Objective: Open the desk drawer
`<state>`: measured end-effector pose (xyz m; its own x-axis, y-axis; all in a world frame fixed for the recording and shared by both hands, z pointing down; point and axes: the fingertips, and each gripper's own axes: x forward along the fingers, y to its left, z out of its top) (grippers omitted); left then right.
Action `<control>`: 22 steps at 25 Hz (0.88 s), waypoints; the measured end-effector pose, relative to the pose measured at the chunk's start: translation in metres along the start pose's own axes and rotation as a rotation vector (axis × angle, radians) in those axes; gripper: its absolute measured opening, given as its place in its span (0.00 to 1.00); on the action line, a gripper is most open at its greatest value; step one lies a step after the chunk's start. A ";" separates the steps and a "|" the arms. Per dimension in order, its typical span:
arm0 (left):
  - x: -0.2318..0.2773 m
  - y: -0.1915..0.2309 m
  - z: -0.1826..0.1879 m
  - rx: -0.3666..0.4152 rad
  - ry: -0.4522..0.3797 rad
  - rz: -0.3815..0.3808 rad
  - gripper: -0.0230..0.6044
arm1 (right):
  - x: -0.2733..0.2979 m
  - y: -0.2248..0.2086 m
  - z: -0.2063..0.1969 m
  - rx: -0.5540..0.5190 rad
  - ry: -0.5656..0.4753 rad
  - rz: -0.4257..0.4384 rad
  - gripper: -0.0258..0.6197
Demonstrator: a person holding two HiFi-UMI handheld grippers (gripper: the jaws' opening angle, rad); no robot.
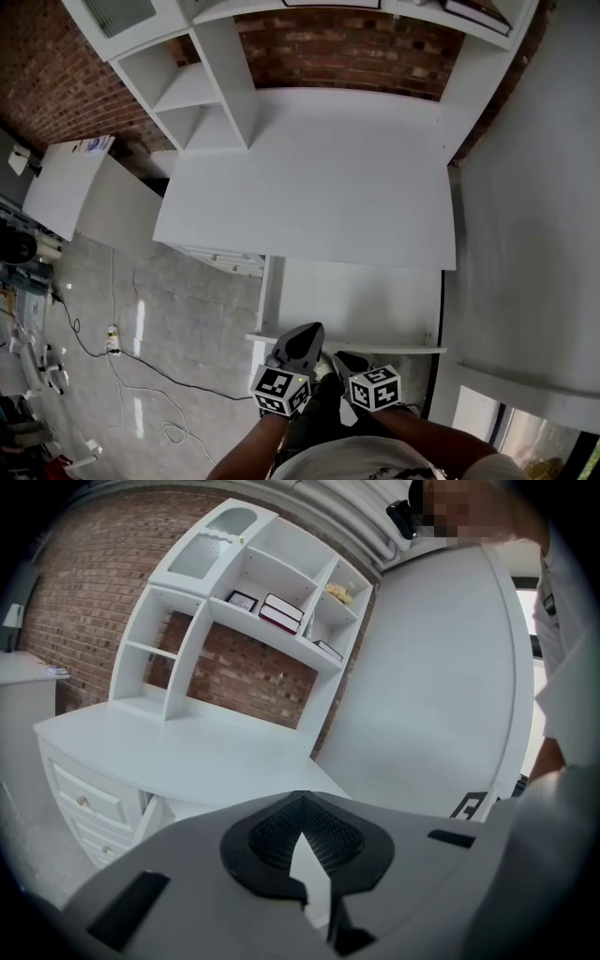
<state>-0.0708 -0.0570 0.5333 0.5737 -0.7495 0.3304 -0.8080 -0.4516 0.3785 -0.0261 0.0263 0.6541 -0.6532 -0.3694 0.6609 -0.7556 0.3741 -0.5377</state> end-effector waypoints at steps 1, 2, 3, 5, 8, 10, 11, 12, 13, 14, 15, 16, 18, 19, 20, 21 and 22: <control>-0.001 0.000 0.007 0.000 -0.006 0.004 0.06 | -0.005 0.003 0.014 -0.016 -0.022 0.009 0.11; -0.002 0.000 0.015 0.001 -0.014 0.008 0.06 | -0.009 0.005 0.027 -0.030 -0.045 0.017 0.10; -0.002 -0.001 0.022 0.001 -0.023 0.011 0.06 | -0.014 0.007 0.041 -0.042 -0.067 0.023 0.10; -0.001 -0.002 0.037 -0.006 -0.042 0.014 0.06 | -0.022 0.010 0.068 -0.057 -0.110 0.035 0.10; 0.003 -0.004 0.058 -0.007 -0.069 0.017 0.06 | -0.031 0.014 0.105 -0.081 -0.170 0.054 0.10; 0.005 -0.007 0.072 -0.001 -0.083 0.018 0.06 | -0.039 0.020 0.128 -0.110 -0.205 0.063 0.09; 0.005 -0.008 0.079 0.001 -0.090 0.017 0.06 | -0.043 0.023 0.140 -0.128 -0.223 0.067 0.09; 0.005 -0.009 0.087 0.003 -0.097 0.014 0.06 | -0.047 0.026 0.153 -0.147 -0.242 0.070 0.09; 0.006 -0.009 0.095 0.006 -0.105 0.010 0.06 | -0.051 0.030 0.167 -0.166 -0.261 0.072 0.09; 0.007 -0.008 0.102 0.008 -0.113 0.007 0.06 | -0.054 0.033 0.180 -0.184 -0.280 0.073 0.09; 0.007 -0.008 0.109 0.012 -0.120 0.007 0.06 | -0.058 0.036 0.191 -0.199 -0.297 0.073 0.09; 0.006 -0.007 0.115 0.016 -0.127 0.008 0.06 | -0.062 0.039 0.202 -0.211 -0.313 0.073 0.09; 0.005 -0.008 0.129 0.028 -0.145 0.014 0.06 | -0.069 0.045 0.222 -0.237 -0.343 0.070 0.08; 0.004 -0.009 0.137 0.036 -0.154 0.017 0.06 | -0.072 0.047 0.232 -0.253 -0.359 0.069 0.08; 0.004 -0.010 0.145 0.042 -0.162 0.021 0.06 | -0.076 0.050 0.242 -0.272 -0.374 0.067 0.08; 0.003 -0.011 0.152 0.048 -0.170 0.025 0.06 | -0.080 0.053 0.252 -0.291 -0.388 0.066 0.08; 0.003 -0.013 0.160 0.052 -0.178 0.027 0.06 | -0.085 0.056 0.261 -0.309 -0.403 0.064 0.08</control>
<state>-0.0798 -0.1305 0.3907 0.5225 -0.8334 0.1801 -0.8313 -0.4510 0.3249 -0.0258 -0.1437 0.4310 -0.7107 -0.6134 0.3446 -0.7035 0.6181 -0.3507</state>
